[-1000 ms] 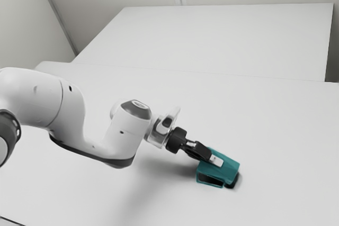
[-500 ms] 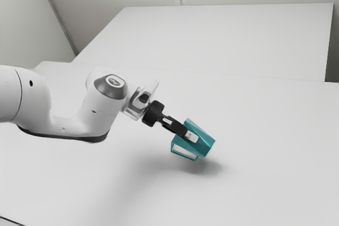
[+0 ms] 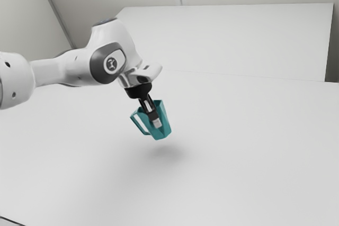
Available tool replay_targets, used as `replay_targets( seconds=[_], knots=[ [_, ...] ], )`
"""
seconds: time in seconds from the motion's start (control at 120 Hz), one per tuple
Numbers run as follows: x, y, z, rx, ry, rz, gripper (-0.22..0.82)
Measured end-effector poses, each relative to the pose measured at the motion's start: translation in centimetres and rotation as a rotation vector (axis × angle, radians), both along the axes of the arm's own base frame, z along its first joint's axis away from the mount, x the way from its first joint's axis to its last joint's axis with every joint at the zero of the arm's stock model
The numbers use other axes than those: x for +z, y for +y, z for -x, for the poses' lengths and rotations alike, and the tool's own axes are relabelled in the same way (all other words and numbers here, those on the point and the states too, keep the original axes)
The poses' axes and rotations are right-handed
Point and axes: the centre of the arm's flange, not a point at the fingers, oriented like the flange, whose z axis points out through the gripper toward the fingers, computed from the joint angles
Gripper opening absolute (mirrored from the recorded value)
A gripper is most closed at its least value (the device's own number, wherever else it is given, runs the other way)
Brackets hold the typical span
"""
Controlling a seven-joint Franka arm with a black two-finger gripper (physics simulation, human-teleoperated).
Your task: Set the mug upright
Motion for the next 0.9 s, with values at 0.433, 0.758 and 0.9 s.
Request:
replay_targets(
  seconds=[0.433,0.758,0.9],
  knots=[
    [-2.1,3.6,4.9,0.201,-0.020,-0.250,-0.18],
    [-5.1,4.0,5.5,0.323,-0.131,-0.295,-0.18],
    [-5.9,3.9,5.6,0.380,-0.160,-0.285,-0.18]
  ],
)
